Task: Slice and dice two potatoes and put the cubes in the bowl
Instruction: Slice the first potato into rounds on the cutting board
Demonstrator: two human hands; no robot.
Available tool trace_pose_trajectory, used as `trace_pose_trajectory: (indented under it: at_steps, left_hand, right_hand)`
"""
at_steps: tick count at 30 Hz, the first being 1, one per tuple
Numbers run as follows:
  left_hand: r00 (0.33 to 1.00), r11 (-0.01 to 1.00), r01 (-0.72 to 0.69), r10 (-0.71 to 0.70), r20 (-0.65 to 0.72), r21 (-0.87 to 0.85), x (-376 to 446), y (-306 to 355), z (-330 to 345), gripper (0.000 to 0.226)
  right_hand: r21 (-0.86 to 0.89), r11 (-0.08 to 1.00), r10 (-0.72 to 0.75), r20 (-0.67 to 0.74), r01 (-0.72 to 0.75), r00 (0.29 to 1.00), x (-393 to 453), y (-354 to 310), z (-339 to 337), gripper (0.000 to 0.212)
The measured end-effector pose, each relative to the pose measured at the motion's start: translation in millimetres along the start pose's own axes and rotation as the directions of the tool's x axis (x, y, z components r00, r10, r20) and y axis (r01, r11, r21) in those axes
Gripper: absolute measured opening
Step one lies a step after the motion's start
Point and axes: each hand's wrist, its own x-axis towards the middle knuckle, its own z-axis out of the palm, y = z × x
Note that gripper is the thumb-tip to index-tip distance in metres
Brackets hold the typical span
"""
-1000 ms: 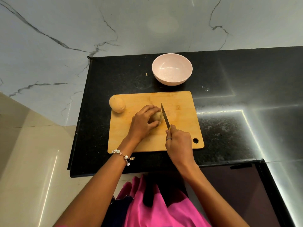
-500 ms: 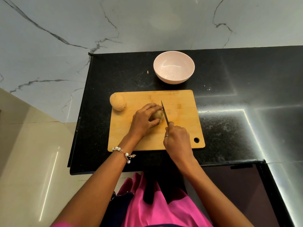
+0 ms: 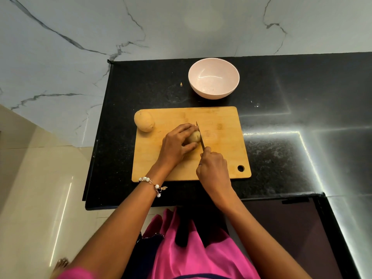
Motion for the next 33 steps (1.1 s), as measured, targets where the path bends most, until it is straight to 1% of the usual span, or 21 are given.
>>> trace_pose_trajectory:
  at_steps: [6, 9, 13, 16, 18, 21, 23, 27, 30, 33]
  left_hand:
    - [1.0, 0.999, 0.019, -0.019, 0.002, -0.032, 0.3, 0.9, -0.2, 0.051]
    - [0.999, 0.999, 0.026, -0.027, -0.018, -0.03, 0.0, 1.3, 0.3, 0.052]
    - [0.999, 0.999, 0.031, -0.032, -0.025, -0.038, 0.2, 0.5, 0.7, 0.053]
    - [0.999, 0.999, 0.039, -0.04, -0.014, -0.032, -0.5, -0.3, -0.7, 0.054]
    - [0.999, 0.998, 0.049, -0.05, -0.005, -0.038, -0.6, -0.9, -1.4, 0.055]
    - [0.998, 0.997, 0.068, -0.068, 0.0, -0.04, -0.8, -1.9, -1.2, 0.056]
    - [0.998, 0.997, 0.067, -0.067, -0.005, -0.041, -0.9, -2.0, -0.8, 0.056]
    - [0.998, 0.997, 0.067, -0.068, -0.012, -0.047, -0.9, -0.7, 0.0, 0.055]
    - [0.998, 0.997, 0.067, -0.068, -0.009, -0.044, -0.2, -0.3, -0.8, 0.056]
    - [0.998, 0.996, 0.067, -0.068, -0.009, -0.054, 0.1, -1.8, -1.3, 0.058]
  right_hand:
    - [-0.025, 0.999, 0.035, 0.051, -0.034, 0.998, 5.3, -1.8, 12.8, 0.027]
    - [-0.115, 0.992, 0.059, 0.053, -0.053, 0.997, -8.6, 1.1, 17.3, 0.026]
    - [-0.159, 0.986, 0.054, 0.049, -0.045, 0.997, -33.5, 14.8, 18.5, 0.036]
    - [-0.091, 0.994, 0.069, 0.057, -0.064, 0.996, -27.7, 23.5, 18.7, 0.027]
    - [-0.02, 0.997, 0.081, 0.026, -0.08, 0.996, -21.9, 29.2, 18.2, 0.026]
    - [-0.025, 0.994, 0.107, -0.024, -0.107, 0.994, -15.5, 40.1, 9.0, 0.03]
    - [-0.02, 0.994, 0.111, -0.04, -0.112, 0.993, -6.5, 47.4, 0.3, 0.028]
    - [-0.063, 0.992, 0.105, -0.022, -0.106, 0.994, 21.6, 59.0, -15.6, 0.026]
    - [0.007, 0.995, 0.102, -0.007, -0.102, 0.995, 30.0, 60.3, -25.4, 0.027]
    - [0.075, 0.993, 0.093, -0.025, -0.091, 0.995, 20.1, 52.4, -31.0, 0.023]
